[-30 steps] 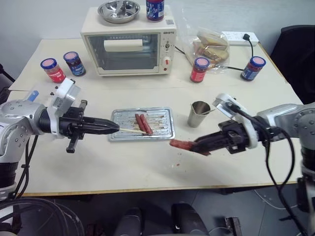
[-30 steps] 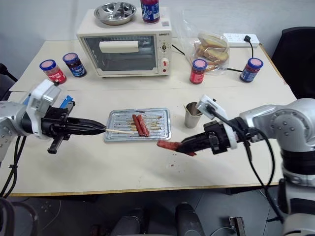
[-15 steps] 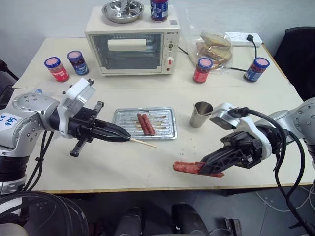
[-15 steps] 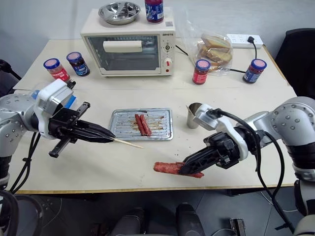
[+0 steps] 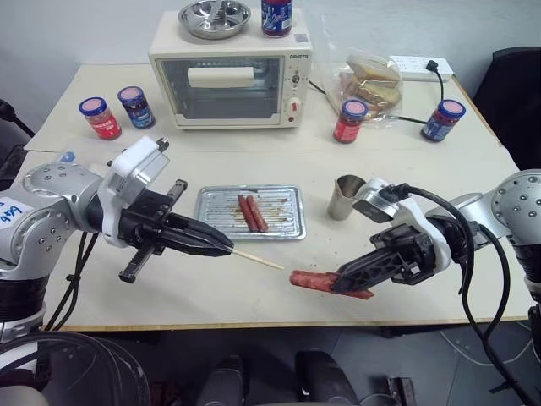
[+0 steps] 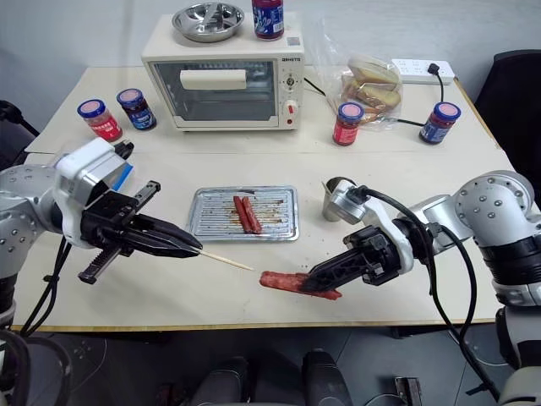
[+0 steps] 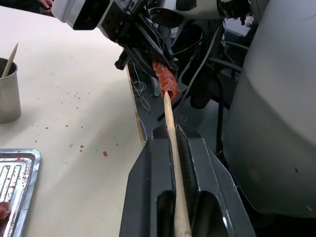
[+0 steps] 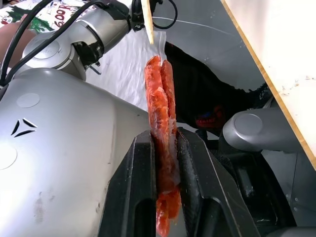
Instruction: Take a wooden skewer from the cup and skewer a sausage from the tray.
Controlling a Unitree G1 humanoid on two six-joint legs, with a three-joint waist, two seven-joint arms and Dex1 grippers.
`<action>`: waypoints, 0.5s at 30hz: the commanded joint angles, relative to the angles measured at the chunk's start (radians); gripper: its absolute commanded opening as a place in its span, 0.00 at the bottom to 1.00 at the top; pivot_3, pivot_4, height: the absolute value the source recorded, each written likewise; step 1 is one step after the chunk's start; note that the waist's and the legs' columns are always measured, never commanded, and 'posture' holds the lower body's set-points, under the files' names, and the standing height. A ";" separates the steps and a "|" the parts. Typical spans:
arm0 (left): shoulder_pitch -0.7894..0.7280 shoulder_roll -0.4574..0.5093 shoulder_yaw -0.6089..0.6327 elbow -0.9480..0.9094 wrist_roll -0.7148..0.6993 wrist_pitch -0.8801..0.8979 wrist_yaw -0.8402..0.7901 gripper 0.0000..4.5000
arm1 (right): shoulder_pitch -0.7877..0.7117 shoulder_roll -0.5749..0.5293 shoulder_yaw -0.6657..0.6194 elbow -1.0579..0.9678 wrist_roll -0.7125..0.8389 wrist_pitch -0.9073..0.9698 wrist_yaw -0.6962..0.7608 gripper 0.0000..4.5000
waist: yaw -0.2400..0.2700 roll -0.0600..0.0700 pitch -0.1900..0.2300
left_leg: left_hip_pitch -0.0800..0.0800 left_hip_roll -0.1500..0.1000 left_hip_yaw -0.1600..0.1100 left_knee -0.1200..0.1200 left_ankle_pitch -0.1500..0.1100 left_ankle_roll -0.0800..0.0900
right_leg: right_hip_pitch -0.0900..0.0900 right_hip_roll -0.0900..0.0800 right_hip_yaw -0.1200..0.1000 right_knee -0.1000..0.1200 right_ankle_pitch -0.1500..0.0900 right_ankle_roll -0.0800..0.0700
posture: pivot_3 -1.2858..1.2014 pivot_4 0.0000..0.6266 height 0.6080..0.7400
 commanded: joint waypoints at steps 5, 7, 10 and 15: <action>0.003 0.005 0.009 -0.027 -0.010 -0.011 -0.009 0.00 | -0.013 0.017 -0.035 -0.003 0.043 0.003 -0.013 0.09 | 0.000 0.000 0.000 | 0.000 0.000 0.000 0.000 0.000 0.000 | 0.000 0.000 0.000 0.000 0.000 0.000 | 0.52 0.24 1.00; 0.004 0.002 0.005 -0.026 -0.006 -0.014 -0.007 0.00 | -0.015 0.019 -0.038 -0.001 0.050 0.003 -0.018 0.09 | 0.000 0.000 0.000 | 0.000 0.000 0.000 0.000 0.000 0.000 | 0.000 0.000 0.000 0.000 0.000 0.000 | 0.52 0.24 1.00; 0.010 -0.003 -0.004 -0.031 0.002 -0.022 -0.005 0.00 | -0.017 0.021 -0.041 0.005 0.063 0.003 -0.028 0.09 | 0.000 0.000 0.000 | 0.000 0.000 0.000 0.000 0.000 0.000 | 0.000 0.000 0.000 0.000 0.000 0.000 | 0.52 0.24 1.00; 0.011 -0.011 -0.010 -0.029 0.004 -0.025 0.003 0.00 | -0.019 0.026 -0.042 0.018 0.084 0.003 -0.047 0.09 | 0.000 0.000 0.000 | 0.000 0.000 0.000 0.000 0.000 0.000 | 0.000 0.000 0.000 0.000 0.000 0.000 | 0.52 0.24 1.00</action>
